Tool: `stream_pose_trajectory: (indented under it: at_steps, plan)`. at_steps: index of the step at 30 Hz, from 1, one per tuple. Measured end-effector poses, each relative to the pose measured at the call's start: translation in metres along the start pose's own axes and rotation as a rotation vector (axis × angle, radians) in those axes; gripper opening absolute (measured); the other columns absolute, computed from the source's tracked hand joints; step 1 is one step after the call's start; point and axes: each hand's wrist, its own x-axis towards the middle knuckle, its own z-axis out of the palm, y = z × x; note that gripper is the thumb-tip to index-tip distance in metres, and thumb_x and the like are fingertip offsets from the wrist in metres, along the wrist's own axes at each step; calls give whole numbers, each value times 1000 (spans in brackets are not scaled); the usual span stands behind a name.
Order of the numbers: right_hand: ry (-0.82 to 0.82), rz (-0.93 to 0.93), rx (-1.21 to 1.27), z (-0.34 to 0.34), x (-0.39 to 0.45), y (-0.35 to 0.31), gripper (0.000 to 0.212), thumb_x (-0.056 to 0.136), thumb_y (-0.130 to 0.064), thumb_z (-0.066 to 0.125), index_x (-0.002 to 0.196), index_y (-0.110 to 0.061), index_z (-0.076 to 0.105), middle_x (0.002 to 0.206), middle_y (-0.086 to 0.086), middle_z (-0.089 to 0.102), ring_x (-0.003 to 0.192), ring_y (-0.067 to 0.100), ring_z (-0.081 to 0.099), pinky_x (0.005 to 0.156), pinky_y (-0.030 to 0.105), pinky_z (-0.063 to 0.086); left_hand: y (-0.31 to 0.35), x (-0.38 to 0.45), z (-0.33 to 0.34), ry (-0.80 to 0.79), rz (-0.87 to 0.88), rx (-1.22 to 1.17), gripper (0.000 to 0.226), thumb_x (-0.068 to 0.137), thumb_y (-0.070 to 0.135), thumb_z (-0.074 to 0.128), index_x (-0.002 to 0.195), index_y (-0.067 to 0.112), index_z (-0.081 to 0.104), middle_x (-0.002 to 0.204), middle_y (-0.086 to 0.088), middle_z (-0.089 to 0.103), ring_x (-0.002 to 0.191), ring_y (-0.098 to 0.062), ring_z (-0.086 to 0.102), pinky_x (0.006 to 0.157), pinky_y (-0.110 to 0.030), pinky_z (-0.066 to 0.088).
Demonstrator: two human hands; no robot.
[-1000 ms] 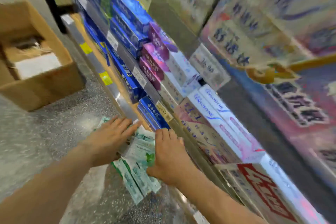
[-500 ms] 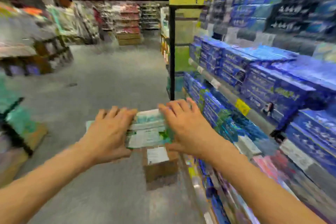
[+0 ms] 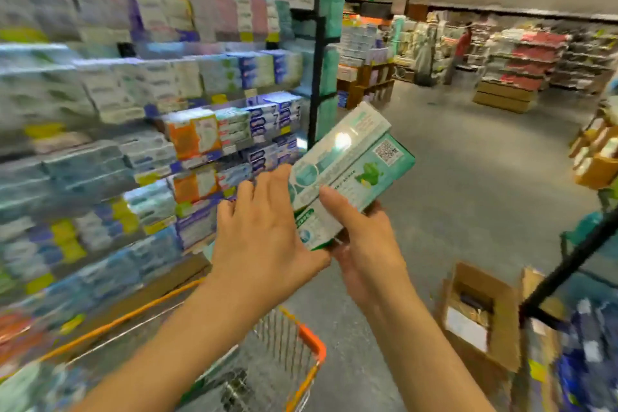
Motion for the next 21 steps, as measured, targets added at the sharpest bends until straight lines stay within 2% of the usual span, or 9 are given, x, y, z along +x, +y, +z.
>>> stream_pose_trajectory:
  at_steps: [4,6,9,11,12,14,16,18,21]
  plan:
    - [12,172,-18,61,-4,84,40,78,-2,69,117,-6,60,102,14,71,87,27,70,61,31,56,-77,-57,-8,-165,-245,-32,105,61,68,59,142,19,15,131,2,33,119,-21,35,92,-37,32]
    - [8,255,-42,80,-9,116,36,79,1,67,114,-7,60,98,13,72,81,26,71,57,31,56,-108,-80,-14,-249,-314,-103,107,61,70,60,141,22,9,132,4,31,121,-18,40,94,-34,39]
    - [-44,408,-75,96,-13,152,27,80,0,66,105,-10,61,90,11,72,69,22,71,52,30,55,-152,-102,-29,-425,-481,-356,89,63,71,66,128,31,22,124,11,39,107,-11,52,84,-31,47]
    - [-102,516,-72,101,-8,175,20,82,-1,64,101,-8,64,87,10,73,64,21,70,50,29,54,-182,-113,-31,-396,-625,-550,71,57,78,59,109,35,37,116,9,48,100,-12,55,80,-32,49]
    - [-132,574,-77,104,-7,187,15,83,-3,63,97,-9,66,85,10,73,64,21,70,51,29,55,-194,-119,-28,-359,-713,-629,71,52,81,58,103,35,41,112,8,51,98,-13,56,80,-32,49]
    - [-181,675,-111,109,-7,212,14,84,-7,64,97,-10,67,87,9,74,68,20,70,55,30,57,-219,-132,-18,-394,-864,-719,82,47,84,64,109,34,43,112,10,52,101,-11,58,85,-36,50]
    - [-200,759,-126,109,-11,236,24,84,-8,65,108,-8,66,95,10,74,73,22,71,57,31,58,-233,-146,-5,-506,-900,-731,93,48,77,71,124,34,41,118,17,55,103,-4,60,89,-37,52]
    - [-214,837,-101,102,-13,257,32,83,-7,66,115,-8,63,99,11,73,78,22,71,57,30,57,-243,-160,9,-562,-936,-733,93,48,72,75,128,37,43,122,20,58,102,1,61,90,-35,52]
    - [-83,890,-117,75,-8,288,33,82,-6,67,114,-8,57,94,10,72,71,19,70,55,29,56,-251,-172,24,-594,-1069,-690,81,53,67,75,122,38,44,115,17,59,95,1,61,77,-22,52]
